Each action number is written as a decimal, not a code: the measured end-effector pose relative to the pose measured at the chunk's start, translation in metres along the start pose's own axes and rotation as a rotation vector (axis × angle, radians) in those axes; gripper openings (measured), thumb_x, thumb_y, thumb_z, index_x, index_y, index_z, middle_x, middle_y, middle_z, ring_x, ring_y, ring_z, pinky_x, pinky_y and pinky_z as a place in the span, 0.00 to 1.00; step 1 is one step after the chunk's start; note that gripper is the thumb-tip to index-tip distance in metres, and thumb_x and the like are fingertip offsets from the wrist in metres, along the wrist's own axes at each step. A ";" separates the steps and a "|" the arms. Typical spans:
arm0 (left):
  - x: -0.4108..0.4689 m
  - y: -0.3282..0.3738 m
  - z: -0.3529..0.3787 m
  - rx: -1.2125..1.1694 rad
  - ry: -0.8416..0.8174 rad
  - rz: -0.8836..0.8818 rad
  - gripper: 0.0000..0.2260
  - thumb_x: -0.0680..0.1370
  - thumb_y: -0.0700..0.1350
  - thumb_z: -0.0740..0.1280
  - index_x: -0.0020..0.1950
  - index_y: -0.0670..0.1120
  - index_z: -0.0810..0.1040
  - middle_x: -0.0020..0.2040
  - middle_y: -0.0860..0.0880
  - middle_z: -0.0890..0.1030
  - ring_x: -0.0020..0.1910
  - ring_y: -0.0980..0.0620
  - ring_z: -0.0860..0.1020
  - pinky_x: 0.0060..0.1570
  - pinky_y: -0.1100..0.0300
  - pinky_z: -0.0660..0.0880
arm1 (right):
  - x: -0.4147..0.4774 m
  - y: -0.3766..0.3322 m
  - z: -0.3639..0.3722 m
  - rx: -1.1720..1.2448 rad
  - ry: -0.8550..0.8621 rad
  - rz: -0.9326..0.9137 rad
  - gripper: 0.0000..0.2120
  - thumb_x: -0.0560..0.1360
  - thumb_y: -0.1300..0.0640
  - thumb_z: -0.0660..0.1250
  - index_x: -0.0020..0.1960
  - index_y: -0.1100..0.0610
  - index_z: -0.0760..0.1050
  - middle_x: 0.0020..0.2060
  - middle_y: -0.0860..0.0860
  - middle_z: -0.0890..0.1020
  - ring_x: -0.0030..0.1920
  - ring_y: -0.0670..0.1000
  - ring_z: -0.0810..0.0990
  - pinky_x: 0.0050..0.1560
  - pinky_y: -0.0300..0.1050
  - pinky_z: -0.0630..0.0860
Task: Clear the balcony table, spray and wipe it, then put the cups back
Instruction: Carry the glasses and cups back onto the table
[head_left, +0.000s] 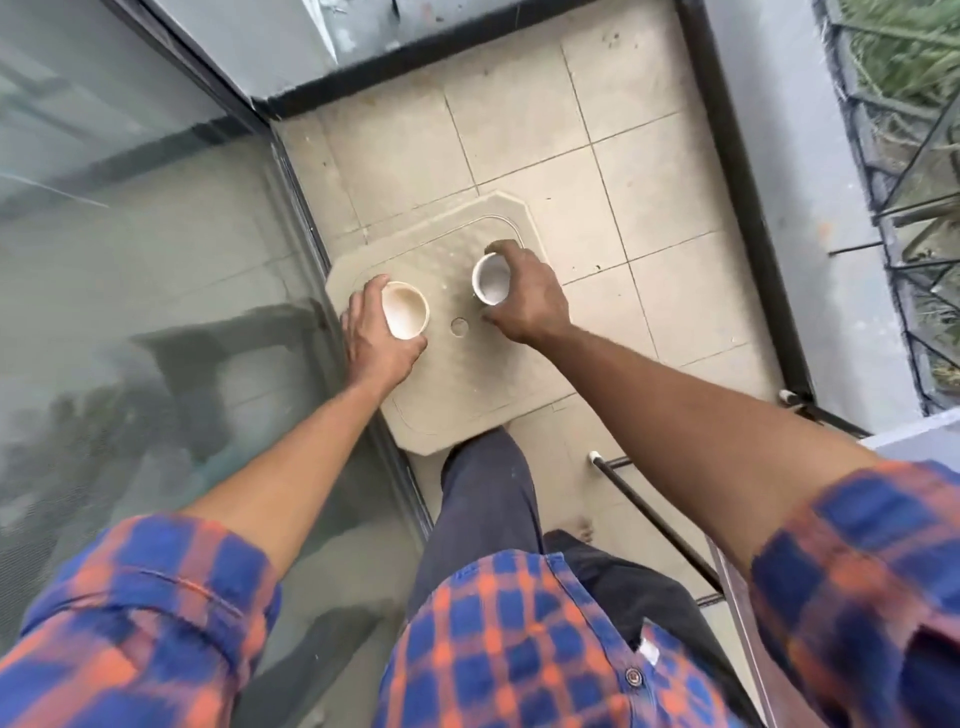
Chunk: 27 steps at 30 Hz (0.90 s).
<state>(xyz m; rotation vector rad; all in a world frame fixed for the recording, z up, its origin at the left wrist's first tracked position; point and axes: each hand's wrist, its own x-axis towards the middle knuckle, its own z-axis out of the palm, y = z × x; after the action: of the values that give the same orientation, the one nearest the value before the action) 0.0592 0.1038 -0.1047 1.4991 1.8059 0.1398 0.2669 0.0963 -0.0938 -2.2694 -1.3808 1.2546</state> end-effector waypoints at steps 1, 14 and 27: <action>0.000 0.002 -0.001 -0.004 0.009 0.011 0.36 0.67 0.44 0.77 0.73 0.52 0.68 0.68 0.47 0.72 0.68 0.41 0.69 0.67 0.51 0.66 | 0.000 -0.001 -0.001 -0.008 0.008 0.008 0.34 0.66 0.56 0.74 0.69 0.44 0.67 0.63 0.47 0.75 0.62 0.56 0.74 0.53 0.46 0.72; -0.062 0.181 -0.063 -0.055 -0.057 0.402 0.35 0.67 0.45 0.76 0.71 0.57 0.69 0.65 0.50 0.71 0.65 0.45 0.73 0.64 0.54 0.70 | -0.116 -0.019 -0.170 0.190 0.302 0.070 0.31 0.65 0.39 0.72 0.66 0.40 0.69 0.54 0.45 0.82 0.54 0.54 0.81 0.56 0.51 0.78; -0.261 0.397 0.133 -0.024 -0.445 1.108 0.32 0.63 0.45 0.77 0.67 0.47 0.73 0.59 0.52 0.76 0.58 0.50 0.74 0.61 0.52 0.71 | -0.381 0.243 -0.305 0.498 0.980 0.526 0.28 0.68 0.42 0.77 0.66 0.42 0.75 0.54 0.47 0.84 0.56 0.52 0.82 0.49 0.38 0.71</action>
<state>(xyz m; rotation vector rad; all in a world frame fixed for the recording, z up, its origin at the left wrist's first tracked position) 0.4578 -0.0550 0.1395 2.1398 0.4908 0.3242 0.5718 -0.2688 0.1730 -2.3500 -0.1213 0.3304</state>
